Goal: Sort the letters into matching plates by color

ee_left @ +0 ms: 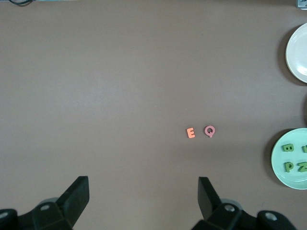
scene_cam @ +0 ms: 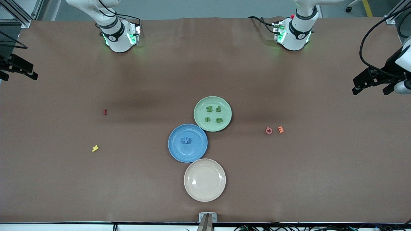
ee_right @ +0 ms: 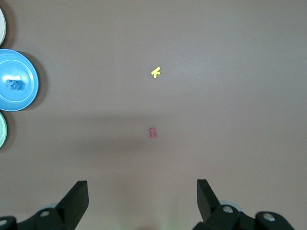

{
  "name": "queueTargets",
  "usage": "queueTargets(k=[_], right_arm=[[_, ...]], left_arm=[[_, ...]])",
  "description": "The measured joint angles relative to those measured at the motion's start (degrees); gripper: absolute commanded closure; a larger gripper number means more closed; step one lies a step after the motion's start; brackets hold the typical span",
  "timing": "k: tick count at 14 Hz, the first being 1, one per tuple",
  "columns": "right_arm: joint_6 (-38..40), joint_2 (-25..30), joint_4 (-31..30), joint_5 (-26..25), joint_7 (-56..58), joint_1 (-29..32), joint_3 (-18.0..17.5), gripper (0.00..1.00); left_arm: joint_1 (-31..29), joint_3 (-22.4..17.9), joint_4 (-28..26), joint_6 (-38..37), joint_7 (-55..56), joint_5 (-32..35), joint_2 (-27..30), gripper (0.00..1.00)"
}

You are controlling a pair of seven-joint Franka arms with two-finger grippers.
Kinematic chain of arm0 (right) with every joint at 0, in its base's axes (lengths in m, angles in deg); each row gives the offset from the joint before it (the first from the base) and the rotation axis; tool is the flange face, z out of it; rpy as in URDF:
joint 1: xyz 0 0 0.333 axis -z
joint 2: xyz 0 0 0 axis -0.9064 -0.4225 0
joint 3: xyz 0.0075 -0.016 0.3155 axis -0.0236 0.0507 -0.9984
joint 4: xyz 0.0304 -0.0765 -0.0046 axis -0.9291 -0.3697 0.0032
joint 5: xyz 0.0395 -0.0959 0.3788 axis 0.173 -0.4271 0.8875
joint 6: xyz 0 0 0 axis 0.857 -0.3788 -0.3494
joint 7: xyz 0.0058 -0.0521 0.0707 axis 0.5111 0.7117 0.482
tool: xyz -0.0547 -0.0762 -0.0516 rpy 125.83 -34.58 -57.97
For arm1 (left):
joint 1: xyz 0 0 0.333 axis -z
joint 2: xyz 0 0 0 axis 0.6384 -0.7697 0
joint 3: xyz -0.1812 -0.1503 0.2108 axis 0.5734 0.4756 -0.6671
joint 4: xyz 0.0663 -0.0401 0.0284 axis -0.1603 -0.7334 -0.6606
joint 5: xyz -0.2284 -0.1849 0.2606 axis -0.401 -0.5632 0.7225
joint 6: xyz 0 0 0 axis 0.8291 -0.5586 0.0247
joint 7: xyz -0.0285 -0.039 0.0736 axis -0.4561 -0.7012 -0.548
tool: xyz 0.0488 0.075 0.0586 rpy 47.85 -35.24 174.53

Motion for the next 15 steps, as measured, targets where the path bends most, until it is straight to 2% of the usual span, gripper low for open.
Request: queueTargets(k=[15], right_arm=[[0.39, 1.3, -2.0, 0.01, -1.54, -0.01, -0.43, 0.0]], left_arm=[[0.0, 0.0, 0.0, 0.0, 0.0, 0.0, 0.0, 0.0]])
